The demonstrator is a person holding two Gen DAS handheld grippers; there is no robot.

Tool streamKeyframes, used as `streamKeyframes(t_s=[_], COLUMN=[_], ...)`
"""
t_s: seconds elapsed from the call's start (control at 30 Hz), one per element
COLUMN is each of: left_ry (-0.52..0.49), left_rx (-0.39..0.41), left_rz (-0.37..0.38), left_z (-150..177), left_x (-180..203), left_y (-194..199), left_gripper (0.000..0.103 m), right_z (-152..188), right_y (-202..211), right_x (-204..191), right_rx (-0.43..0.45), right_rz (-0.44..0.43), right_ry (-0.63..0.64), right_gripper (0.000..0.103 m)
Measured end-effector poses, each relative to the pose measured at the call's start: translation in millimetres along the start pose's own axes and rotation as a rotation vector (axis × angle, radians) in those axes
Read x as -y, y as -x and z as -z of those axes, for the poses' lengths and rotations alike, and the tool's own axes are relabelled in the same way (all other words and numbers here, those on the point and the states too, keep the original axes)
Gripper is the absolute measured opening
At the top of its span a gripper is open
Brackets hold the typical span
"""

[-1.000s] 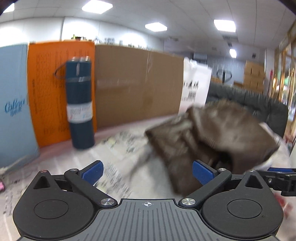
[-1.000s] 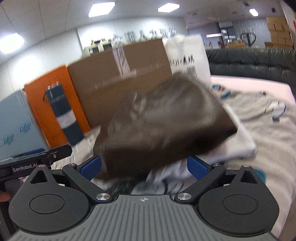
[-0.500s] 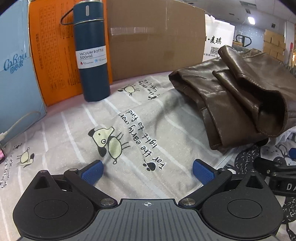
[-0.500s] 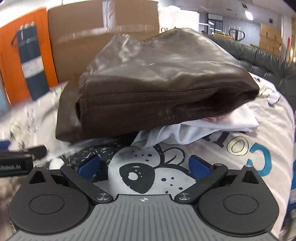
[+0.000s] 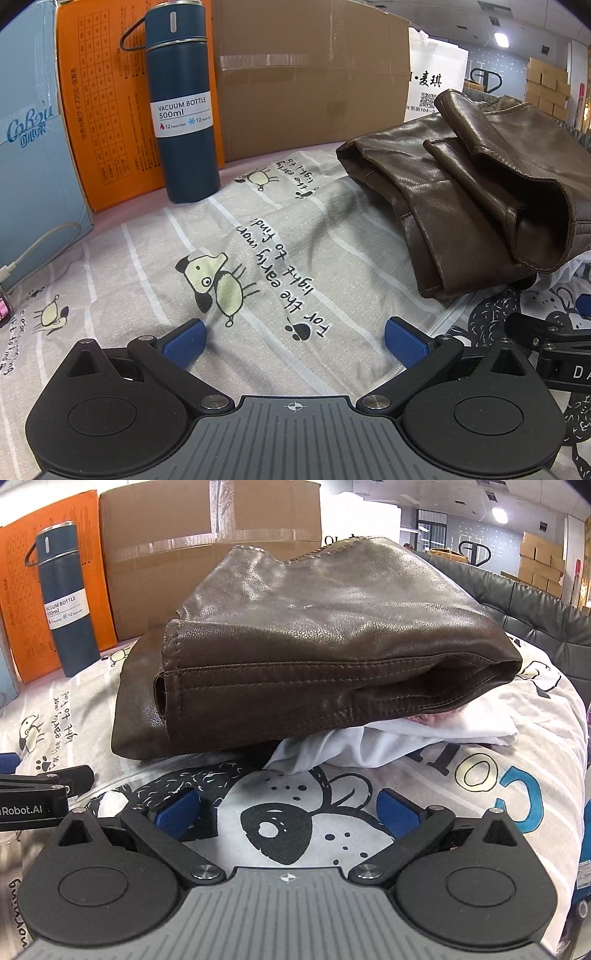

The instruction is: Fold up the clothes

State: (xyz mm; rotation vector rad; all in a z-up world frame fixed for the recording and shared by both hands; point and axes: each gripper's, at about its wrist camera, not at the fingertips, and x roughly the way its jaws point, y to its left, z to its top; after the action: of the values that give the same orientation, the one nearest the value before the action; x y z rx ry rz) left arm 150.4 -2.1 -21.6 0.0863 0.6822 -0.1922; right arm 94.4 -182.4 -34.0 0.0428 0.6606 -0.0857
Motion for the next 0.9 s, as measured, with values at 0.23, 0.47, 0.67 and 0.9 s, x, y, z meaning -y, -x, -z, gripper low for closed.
streamKeyframes(t_s=[0.23, 0.47, 0.67, 0.9], left_ry=[0.0, 0.0, 0.0, 0.0], left_rx=[0.0, 0.0, 0.0, 0.0], left_rz=[-0.001, 0.0, 0.0, 0.0], left_z=[0.0, -0.1, -0.4, -0.4], left_x=[0.3, 0.2, 0.0, -0.1], left_y=[0.3, 0.5, 0.6, 0.6], left_gripper=[0.103, 0.103, 0.103, 0.103], right_z=[1.9, 1.8, 1.7, 1.7], right_y=[1.8, 1.9, 2.2, 1.5], right_x=[1.5, 1.0, 0.6, 0.2], right_rx=[0.001, 0.001, 0.001, 0.001], right_rz=[0.002, 0.003, 0.003, 0.005], right_ry=[0.001, 0.0, -0.002, 0.0], right_gripper=[0.103, 0.103, 0.103, 0.103])
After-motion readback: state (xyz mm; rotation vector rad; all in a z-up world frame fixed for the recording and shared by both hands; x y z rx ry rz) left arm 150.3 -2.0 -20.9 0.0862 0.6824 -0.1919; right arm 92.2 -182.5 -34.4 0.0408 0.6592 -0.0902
